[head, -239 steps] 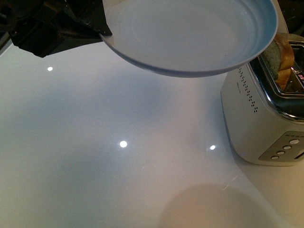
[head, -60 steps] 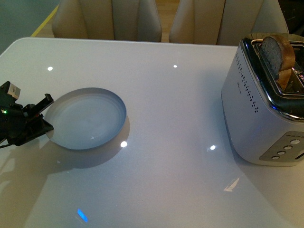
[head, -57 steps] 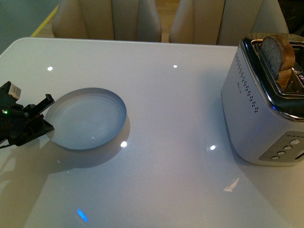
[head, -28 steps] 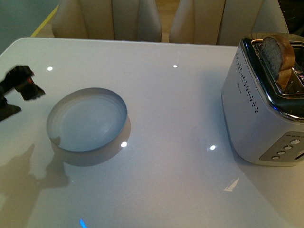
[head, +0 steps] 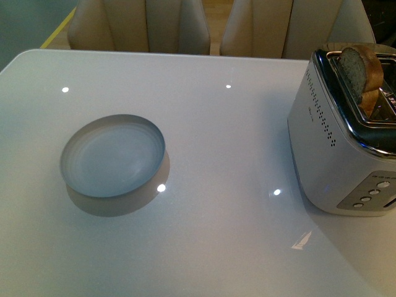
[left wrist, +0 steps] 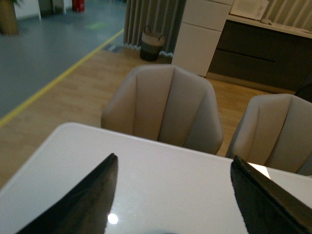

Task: Left arm holds plate, right arm toasts bread

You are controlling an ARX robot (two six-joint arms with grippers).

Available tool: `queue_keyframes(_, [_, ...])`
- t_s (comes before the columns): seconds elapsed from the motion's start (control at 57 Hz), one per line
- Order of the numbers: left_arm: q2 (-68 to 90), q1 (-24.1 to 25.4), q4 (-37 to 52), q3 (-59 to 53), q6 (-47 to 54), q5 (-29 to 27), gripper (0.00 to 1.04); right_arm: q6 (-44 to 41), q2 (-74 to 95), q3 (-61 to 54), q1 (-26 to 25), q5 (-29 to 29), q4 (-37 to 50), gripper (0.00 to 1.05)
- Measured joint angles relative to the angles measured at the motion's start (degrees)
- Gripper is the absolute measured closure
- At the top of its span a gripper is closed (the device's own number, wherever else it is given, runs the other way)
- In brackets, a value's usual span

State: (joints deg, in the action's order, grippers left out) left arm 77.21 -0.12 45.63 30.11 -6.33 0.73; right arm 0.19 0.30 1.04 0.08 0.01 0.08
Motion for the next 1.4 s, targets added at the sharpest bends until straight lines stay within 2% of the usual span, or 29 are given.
queue_keyframes(0.246, [-12.57, 0.07, 2.03, -14.19, 5.2, -0.74, 1.02, 0.0, 0.0, 0.0, 0.0, 0.0, 0.0, 0.09])
queue_keyframes(0.544, [-23.26, 0.07, -0.39, -21.84, 5.51, -0.76, 1.02, 0.0, 0.0, 0.0, 0.0, 0.0, 0.0, 0.09])
queue_keyframes(0.842, [-34.62, 0.07, -7.37, -26.32, 5.51, -0.74, 1.02, 0.0, 0.0, 0.0, 0.0, 0.0, 0.0, 0.09])
queue_keyframes(0.947, [-35.67, 0.07, -5.55, -28.63, 5.53, -0.74, 1.02, 0.0, 0.0, 0.0, 0.0, 0.0, 0.0, 0.09])
queue_keyframes(1.404, [-52.59, 0.07, -21.16, -29.38, 5.66, -0.74, 1.02, 0.0, 0.0, 0.0, 0.0, 0.0, 0.0, 0.09])
